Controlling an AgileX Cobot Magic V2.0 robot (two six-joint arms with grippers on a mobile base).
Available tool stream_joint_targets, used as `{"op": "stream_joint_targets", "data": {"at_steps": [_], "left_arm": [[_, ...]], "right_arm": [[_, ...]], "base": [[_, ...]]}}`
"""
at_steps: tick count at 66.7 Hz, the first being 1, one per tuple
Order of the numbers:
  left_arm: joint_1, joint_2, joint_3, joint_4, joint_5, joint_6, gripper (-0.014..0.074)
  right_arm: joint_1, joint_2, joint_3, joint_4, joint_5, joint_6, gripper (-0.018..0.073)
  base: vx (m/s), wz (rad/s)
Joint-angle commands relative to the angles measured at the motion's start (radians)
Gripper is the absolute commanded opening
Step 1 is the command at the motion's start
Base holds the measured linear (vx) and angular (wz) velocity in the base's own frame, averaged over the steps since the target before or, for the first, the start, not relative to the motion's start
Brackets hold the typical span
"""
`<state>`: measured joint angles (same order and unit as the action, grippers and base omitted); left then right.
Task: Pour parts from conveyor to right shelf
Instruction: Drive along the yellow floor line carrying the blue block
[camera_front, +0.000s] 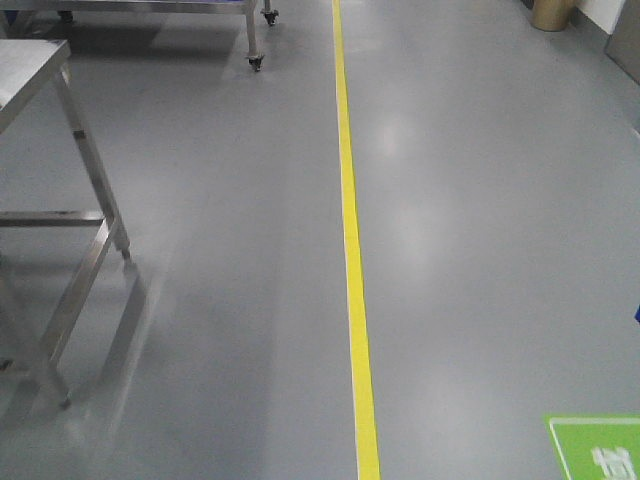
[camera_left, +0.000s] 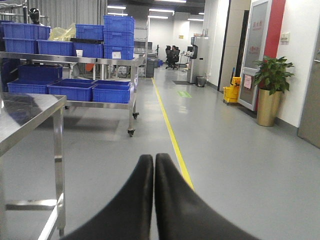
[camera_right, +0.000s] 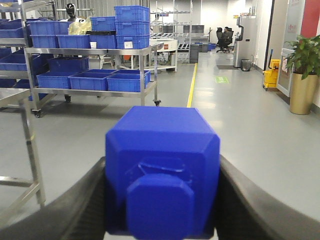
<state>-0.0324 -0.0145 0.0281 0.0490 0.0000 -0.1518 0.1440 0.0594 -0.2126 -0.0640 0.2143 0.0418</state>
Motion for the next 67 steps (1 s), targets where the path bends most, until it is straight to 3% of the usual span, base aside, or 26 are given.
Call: {"op": "stream_joint_targets", "data": {"at_steps": [1,67], "left_arm": [[-0.004,-0.011,0.027,-0.009,-0.079,-0.007,-0.0006],[-0.004,-0.011,0.027,-0.009,-0.079,-0.007,-0.0006]], "right_arm": [[-0.003,0.012,-0.028,-0.006,-0.083,-0.009,-0.0004],[-0.003,0.012,-0.028,-0.006,-0.082,-0.009,-0.0004]], "base": [[0.82,-0.01],[0.82,-0.06]]}}
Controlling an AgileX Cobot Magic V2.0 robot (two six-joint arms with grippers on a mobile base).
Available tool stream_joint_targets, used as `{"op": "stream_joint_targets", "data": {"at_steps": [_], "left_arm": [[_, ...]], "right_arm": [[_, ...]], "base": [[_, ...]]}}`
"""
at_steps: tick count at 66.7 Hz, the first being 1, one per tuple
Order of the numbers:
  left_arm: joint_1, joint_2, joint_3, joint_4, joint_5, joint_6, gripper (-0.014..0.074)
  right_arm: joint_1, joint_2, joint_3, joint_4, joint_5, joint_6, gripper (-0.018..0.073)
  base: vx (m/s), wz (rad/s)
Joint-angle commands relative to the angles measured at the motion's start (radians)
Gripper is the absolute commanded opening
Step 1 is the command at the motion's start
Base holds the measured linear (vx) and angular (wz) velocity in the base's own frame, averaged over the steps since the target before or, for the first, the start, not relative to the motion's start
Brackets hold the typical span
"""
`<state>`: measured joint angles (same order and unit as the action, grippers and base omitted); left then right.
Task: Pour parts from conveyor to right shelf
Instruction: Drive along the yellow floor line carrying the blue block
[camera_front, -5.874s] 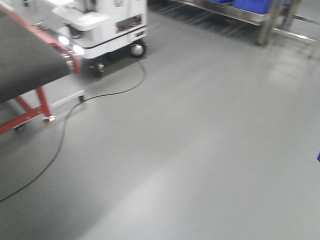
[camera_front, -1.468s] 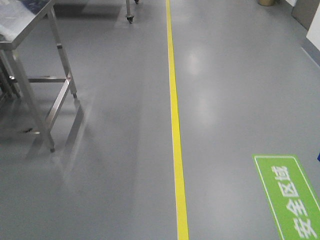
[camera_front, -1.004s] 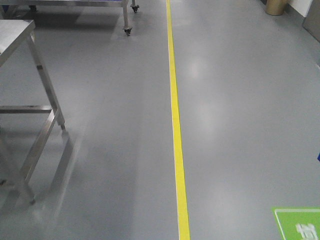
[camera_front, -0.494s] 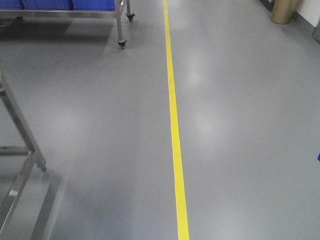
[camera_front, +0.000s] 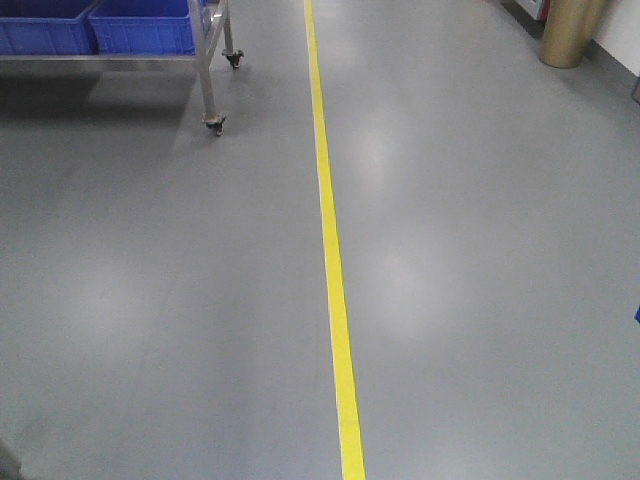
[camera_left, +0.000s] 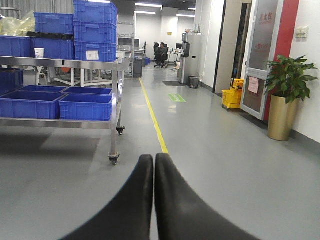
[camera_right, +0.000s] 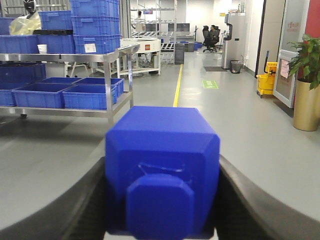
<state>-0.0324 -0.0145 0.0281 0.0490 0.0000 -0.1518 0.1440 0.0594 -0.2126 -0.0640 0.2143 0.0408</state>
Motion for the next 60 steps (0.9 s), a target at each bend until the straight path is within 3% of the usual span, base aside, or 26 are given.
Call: {"op": "stream_joint_targets", "data": {"at_steps": [1,60], "left_arm": [[-0.004,-0.011,0.027,-0.009,-0.079,-0.007,-0.0006],[-0.004,-0.011,0.027,-0.009,-0.079,-0.007,-0.0006]], "right_arm": [[-0.003,0.012,-0.028,-0.006,-0.082,-0.008,-0.0004],[-0.003,0.012,-0.028,-0.006,-0.069,-0.008,-0.0004]], "base": [[0.8,-0.04],[0.77,0.02]]}}
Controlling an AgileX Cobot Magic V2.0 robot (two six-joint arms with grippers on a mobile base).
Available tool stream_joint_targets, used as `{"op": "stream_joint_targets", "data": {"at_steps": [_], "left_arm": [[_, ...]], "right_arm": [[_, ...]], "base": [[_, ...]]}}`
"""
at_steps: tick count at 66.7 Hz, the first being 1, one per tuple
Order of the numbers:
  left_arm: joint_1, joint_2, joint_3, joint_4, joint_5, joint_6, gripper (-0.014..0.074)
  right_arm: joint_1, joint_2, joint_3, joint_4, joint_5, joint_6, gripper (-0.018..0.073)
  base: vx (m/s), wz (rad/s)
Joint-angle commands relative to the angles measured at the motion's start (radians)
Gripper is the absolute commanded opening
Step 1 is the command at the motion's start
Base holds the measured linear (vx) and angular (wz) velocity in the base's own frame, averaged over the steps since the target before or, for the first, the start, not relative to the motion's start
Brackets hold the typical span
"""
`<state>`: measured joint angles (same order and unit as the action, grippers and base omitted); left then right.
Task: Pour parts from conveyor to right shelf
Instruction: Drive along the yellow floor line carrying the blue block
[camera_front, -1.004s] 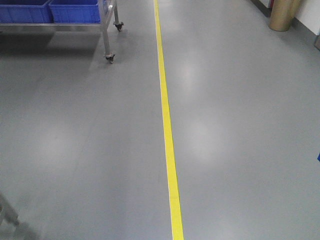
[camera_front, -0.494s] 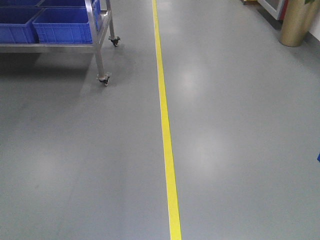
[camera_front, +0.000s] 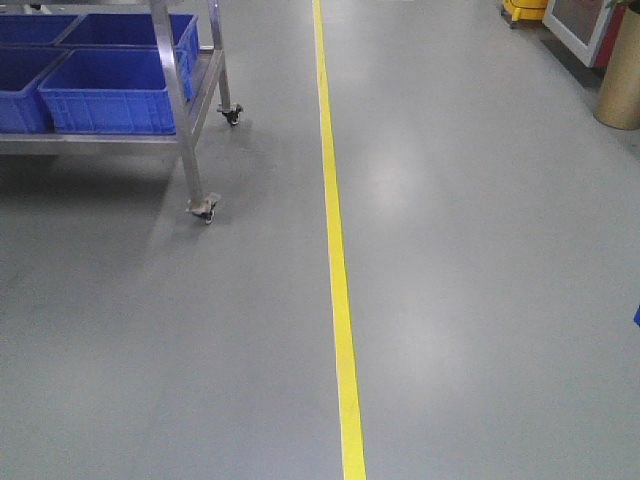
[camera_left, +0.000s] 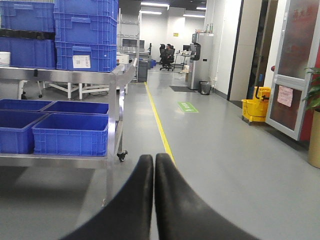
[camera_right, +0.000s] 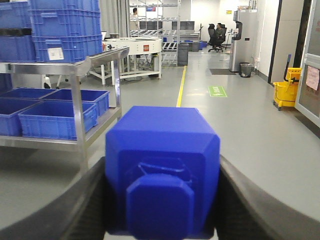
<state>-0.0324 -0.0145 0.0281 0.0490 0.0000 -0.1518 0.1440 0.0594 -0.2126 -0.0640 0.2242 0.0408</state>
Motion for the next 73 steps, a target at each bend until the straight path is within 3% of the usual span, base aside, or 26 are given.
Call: {"op": "stream_joint_targets", "data": {"at_steps": [1,73], "left_arm": [[-0.004,-0.011,0.027,-0.009,-0.079,-0.007,-0.0006],[-0.004,-0.011,0.027,-0.009,-0.079,-0.007,-0.0006]], "right_arm": [[-0.003,0.012,-0.028,-0.006,-0.079,-0.008,-0.0004],[-0.004,0.012,-0.028,-0.006,-0.078,-0.008,-0.0004]], "base": [[0.74,-0.03],[0.62,0.05]]}}
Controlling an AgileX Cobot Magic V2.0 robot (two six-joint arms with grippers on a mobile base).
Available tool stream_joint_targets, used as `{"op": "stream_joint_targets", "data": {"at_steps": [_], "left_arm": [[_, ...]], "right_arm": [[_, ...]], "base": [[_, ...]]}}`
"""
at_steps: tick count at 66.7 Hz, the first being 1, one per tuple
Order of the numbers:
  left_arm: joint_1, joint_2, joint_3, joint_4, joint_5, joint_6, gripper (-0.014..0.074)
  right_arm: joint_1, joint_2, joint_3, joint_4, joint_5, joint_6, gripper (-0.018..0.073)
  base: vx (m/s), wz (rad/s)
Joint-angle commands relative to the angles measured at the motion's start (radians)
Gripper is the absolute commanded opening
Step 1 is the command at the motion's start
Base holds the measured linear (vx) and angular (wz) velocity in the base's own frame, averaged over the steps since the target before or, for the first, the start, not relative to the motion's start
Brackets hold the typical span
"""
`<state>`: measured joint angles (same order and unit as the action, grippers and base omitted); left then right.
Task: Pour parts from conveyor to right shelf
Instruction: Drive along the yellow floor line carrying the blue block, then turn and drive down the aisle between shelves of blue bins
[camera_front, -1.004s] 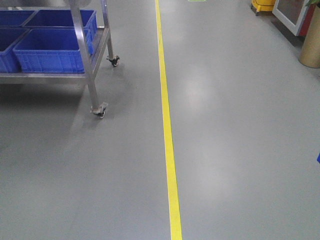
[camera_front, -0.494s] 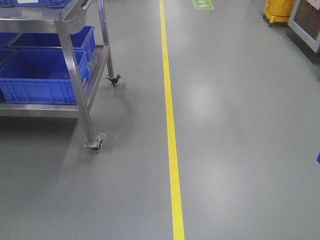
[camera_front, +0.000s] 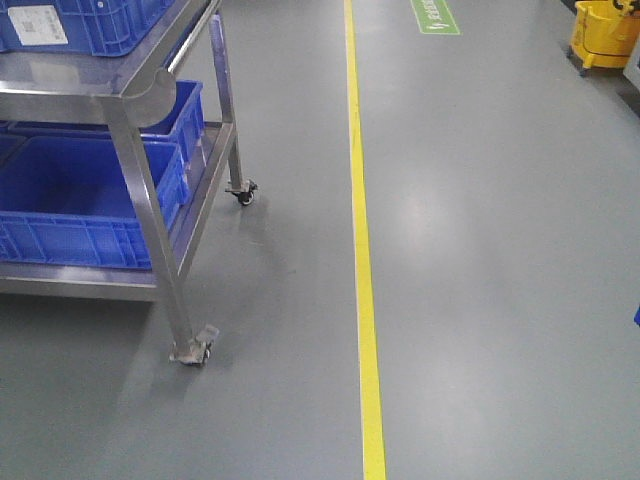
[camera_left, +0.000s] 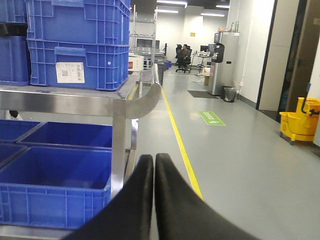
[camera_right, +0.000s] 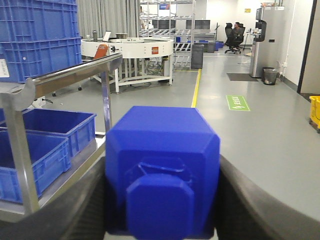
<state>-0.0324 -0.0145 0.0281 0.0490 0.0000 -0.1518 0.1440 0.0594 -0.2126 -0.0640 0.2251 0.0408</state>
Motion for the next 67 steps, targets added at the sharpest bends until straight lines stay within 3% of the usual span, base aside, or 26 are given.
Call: {"op": "stream_joint_targets", "data": {"at_steps": [1,25,67], "left_arm": [[-0.004,-0.011,0.027,-0.009,-0.079,-0.007,-0.0006],[-0.004,-0.011,0.027,-0.009,-0.079,-0.007,-0.0006],[-0.004,-0.011,0.027,-0.009,-0.079,-0.007,-0.0006]], "right_arm": [[-0.004,0.012,-0.028,-0.006,-0.079,-0.008,-0.0004],[-0.004,0.012,-0.028,-0.006,-0.079,-0.008,-0.0004],[-0.003,0.012,-0.028,-0.008,-0.079,-0.008,-0.0004]], "base": [[0.51,0.09],[0.44,0.38],[0.29,0.98]]}}
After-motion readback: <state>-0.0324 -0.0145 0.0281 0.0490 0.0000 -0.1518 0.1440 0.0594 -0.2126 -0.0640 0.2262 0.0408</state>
